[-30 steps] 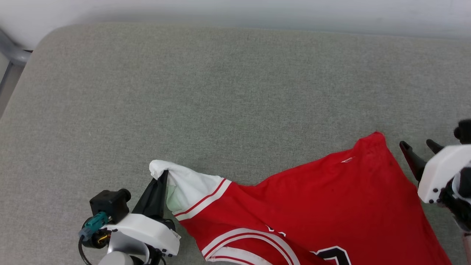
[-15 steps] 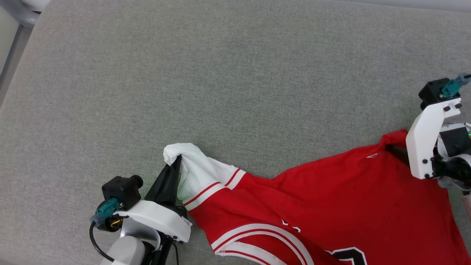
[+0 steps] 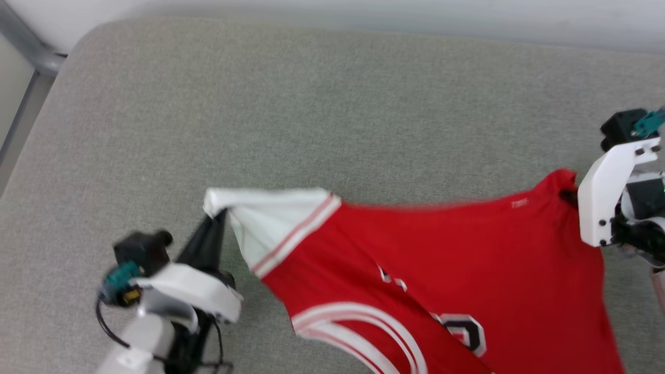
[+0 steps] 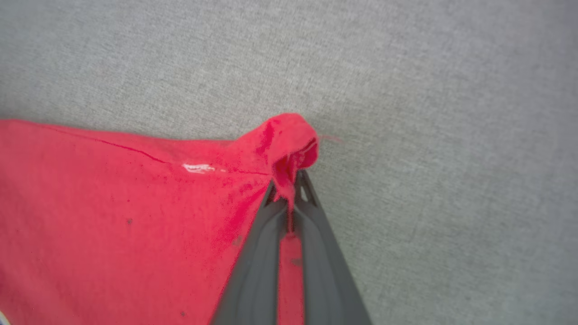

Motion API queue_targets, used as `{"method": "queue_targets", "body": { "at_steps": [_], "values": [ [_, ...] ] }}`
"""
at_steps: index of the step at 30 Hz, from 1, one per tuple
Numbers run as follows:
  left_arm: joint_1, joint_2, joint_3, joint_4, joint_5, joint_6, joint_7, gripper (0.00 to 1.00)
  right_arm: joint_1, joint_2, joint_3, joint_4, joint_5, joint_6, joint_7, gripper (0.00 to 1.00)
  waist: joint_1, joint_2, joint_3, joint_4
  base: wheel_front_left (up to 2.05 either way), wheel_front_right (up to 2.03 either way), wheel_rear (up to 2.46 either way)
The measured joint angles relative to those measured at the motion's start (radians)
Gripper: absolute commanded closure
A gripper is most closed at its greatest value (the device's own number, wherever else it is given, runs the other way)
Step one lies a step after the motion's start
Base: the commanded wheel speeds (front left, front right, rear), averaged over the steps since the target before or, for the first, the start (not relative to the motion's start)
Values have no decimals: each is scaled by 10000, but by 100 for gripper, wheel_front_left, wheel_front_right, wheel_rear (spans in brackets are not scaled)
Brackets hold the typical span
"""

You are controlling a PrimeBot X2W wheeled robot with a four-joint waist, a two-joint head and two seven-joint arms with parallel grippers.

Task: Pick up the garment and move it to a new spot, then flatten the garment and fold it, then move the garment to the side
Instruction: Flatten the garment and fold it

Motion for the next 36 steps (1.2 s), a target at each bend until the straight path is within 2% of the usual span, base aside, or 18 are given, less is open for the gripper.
{"method": "queue_targets", "body": {
  "at_steps": [9,16,26,36],
  "values": [
    [-2821,882,447,167,207,-63,915,100,-1250,581,-1143,-10,-1281,4,-1191,100,0,0,-395,-669,0,0,0],
    [-5826,1248,604,1480,288,-468,1496,100,-3215,1026,-1707,328,-2209,6,-2337,100,0,0,-48,-1034,0,0,0],
    [-10301,1452,489,3659,913,-832,1292,100,-6481,1244,-2426,1083,-3438,10,-3837,100,1,0,970,-1280,0,0,0],
    [-13004,1626,96,5131,1432,-1103,1095,100,-8873,1400,-2652,2316,-4092,10,-4836,100,1,0,1969,-1424,0,0,0]
  ]
}}
